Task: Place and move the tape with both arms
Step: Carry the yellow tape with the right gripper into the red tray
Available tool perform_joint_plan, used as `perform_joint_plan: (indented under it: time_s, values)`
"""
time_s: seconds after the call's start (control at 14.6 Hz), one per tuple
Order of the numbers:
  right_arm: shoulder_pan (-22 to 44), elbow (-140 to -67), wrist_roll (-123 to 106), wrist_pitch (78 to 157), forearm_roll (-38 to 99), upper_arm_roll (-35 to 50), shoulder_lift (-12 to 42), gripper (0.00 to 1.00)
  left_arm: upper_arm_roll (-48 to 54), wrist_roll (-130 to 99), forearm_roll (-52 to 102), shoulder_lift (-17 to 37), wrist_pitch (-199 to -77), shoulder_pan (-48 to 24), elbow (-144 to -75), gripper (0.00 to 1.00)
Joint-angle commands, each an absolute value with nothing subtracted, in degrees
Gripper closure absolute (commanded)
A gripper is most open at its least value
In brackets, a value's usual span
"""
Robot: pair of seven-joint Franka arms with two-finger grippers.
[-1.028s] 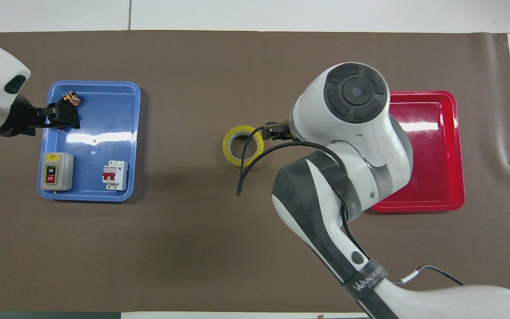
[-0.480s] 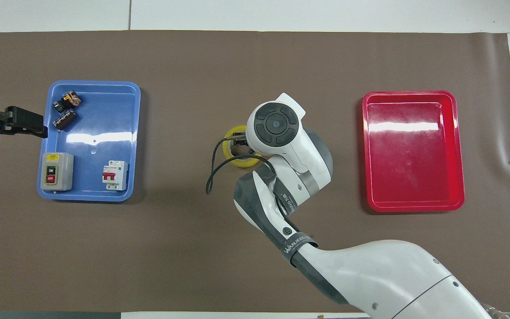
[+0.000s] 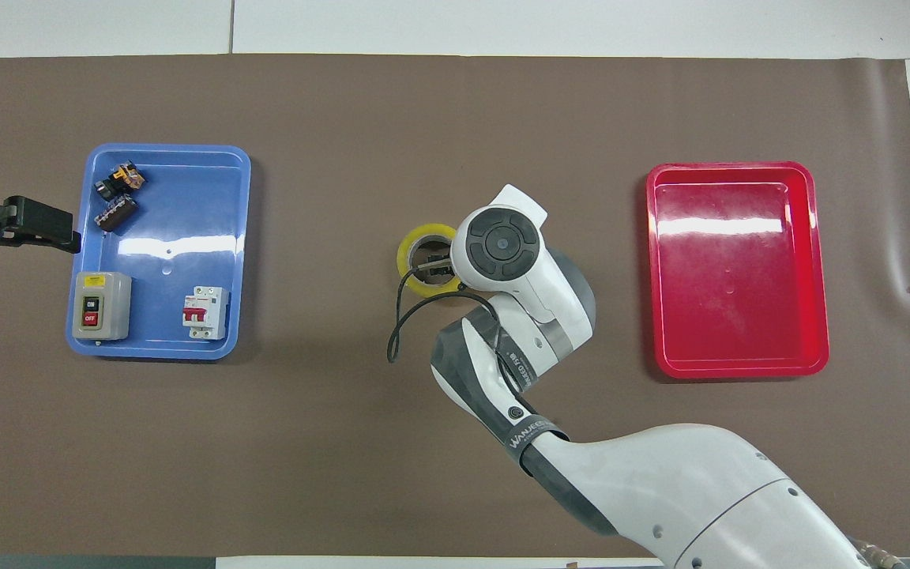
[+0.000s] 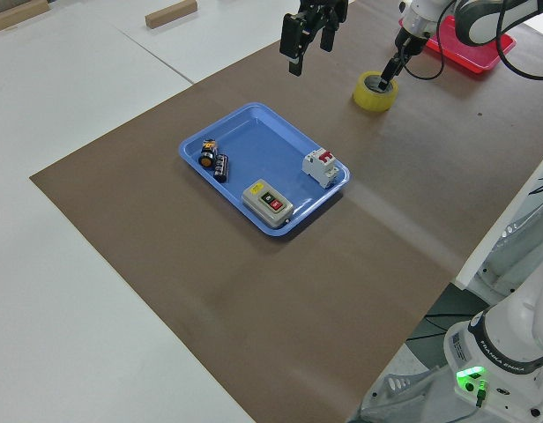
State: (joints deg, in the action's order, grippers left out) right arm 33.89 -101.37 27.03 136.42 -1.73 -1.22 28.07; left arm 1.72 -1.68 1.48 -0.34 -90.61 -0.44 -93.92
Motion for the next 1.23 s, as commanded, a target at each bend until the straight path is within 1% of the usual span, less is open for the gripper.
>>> perform_joint_plan:
  time_s: [0.0, 0.07, 0.14, 0.21, 0.27, 0.41, 0.69, 0.75, 1.03, 1.17]
  values:
    - [33.4, -104.33, 24.7, 137.99, -2.37, -0.88, 26.1, 0.14, 1.93, -0.44, 2.2, -2.11, -88.33, 0.18, -94.13, 0.0]
    - [33.31, -104.33, 23.91, 137.9, -2.37, -0.88, 26.1, 0.32, 1.93, -0.18, 2.2, -2.11, -88.33, 0.18, -94.13, 0.0]
    - [33.31, -104.33, 23.47, 137.64, -2.37, -0.97, 26.1, 0.62, 1.85, 1.04, 2.2, -2.11, -88.16, 0.18, -94.13, 0.0]
    - [33.14, -103.89, 23.38, 137.2, -2.29, -0.88, 26.1, 0.96, 1.85, 2.1, 2.11, -2.11, -88.24, 0.18, -94.13, 0.0]
    - [33.13, -103.8, 23.38, 136.76, -2.02, -0.88, 26.1, 1.0, 1.85, 2.54, 2.02, -2.02, -88.42, 0.18, -94.04, 0.0]
    - [33.14, -102.14, 23.82, 134.75, -1.23, -0.88, 26.1, 1.0, 1.93, 4.81, 0.45, -1.85, -89.03, -0.35, -93.78, 0.0]
    - [31.91, -93.71, 23.82, 125.35, -0.53, -0.97, 26.63, 1.0, 2.11, 5.36, 0.09, -1.76, -89.12, -0.53, -93.6, 0.0]
    - [30.51, -93.26, 23.73, 124.72, -0.09, -0.97, 26.28, 1.0, 2.11, 5.01, 0.09, -1.84, -89.21, -0.53, -93.86, 0.0]
    - [22.17, -94.21, 16.19, 119.45, 0.0, -0.97, 19.79, 1.0, 2.2, 5.01, 0.09, -2.2, -89.3, -0.44, -94.66, 0.0]
    - [16.73, -94.83, 10.93, 117.52, 0.0, -0.97, 17.85, 1.0, 2.28, 5.01, 0.09, -2.2, -89.3, -0.53, -94.66, 0.0]
